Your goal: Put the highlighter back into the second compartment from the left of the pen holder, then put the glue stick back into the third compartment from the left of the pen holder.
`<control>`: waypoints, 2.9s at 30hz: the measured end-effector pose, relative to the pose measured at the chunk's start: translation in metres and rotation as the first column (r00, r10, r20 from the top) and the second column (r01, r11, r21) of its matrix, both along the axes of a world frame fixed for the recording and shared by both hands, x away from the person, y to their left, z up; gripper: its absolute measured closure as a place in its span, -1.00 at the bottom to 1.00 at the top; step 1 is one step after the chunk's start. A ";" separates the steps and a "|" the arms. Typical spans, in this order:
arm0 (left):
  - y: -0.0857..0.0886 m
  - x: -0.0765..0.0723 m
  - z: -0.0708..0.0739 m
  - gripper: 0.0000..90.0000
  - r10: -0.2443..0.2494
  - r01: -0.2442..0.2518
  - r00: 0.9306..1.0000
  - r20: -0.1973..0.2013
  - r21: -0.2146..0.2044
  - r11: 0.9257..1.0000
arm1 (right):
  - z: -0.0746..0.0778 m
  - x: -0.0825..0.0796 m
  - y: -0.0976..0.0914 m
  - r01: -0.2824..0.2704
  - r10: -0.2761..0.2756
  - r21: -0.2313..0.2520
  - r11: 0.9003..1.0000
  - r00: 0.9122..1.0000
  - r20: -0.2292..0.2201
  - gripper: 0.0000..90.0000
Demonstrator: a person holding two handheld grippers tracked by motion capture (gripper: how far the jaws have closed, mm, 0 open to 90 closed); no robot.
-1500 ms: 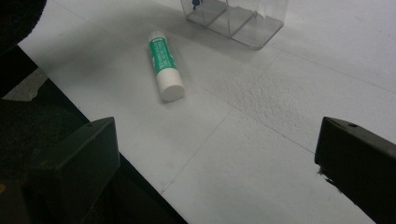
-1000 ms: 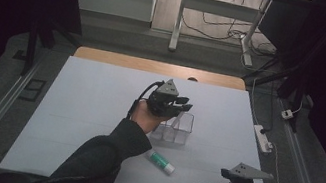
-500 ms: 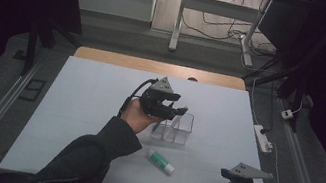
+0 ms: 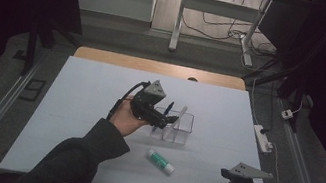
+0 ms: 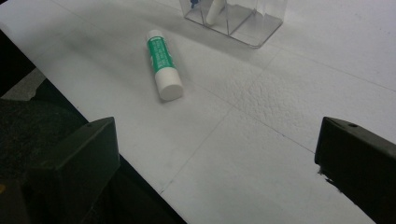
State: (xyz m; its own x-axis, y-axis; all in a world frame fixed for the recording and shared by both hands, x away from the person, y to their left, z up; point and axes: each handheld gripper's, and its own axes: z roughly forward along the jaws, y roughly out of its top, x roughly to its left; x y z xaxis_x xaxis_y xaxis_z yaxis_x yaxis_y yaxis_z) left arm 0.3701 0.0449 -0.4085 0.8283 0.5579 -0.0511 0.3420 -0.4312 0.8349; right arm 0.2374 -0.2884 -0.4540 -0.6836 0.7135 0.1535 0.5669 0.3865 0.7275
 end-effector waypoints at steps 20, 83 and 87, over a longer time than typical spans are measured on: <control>0.086 -0.057 -0.010 -1.00 0.041 -0.053 0.991 -0.124 -0.090 0.995 | 0.000 0.001 0.001 -0.002 0.002 -0.009 1.000 1.000 0.001 -1.00; 0.220 -0.184 -0.066 -0.95 0.349 -0.346 0.895 -0.279 0.063 0.936 | 0.002 -0.001 0.015 -0.012 0.013 -0.069 0.998 1.000 0.010 -1.00; 0.219 -0.183 -0.066 -0.94 0.347 -0.339 0.896 -0.277 0.076 0.938 | 0.002 0.002 0.022 -0.018 0.019 -0.080 0.997 1.000 0.008 -1.00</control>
